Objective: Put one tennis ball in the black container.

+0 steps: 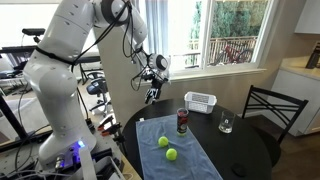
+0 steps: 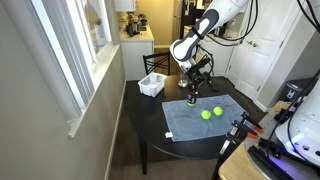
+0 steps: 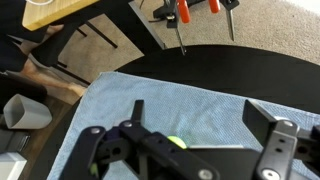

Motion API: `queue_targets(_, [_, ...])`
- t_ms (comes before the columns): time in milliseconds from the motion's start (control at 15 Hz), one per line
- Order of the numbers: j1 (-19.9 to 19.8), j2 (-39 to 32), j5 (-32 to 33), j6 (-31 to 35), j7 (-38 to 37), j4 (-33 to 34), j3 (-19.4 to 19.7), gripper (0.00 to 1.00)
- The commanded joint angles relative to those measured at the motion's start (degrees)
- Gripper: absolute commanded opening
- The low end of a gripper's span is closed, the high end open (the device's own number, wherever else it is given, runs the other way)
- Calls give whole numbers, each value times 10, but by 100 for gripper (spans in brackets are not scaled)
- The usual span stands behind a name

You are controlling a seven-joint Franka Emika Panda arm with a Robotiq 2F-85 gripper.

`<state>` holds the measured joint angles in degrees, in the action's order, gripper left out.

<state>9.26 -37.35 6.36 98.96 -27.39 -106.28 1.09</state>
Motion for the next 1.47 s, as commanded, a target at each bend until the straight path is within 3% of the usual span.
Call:
queue_targets(0, [4,-1,-3,-1,2,2,4,100])
queue_targets(333, [6,-9,2,16,0,-1,5,100])
queue_targets(867, [26,-152,5,102,-33,16,28,100])
queue_targets(1400, [89,-244,57,181,-52,35,62,100])
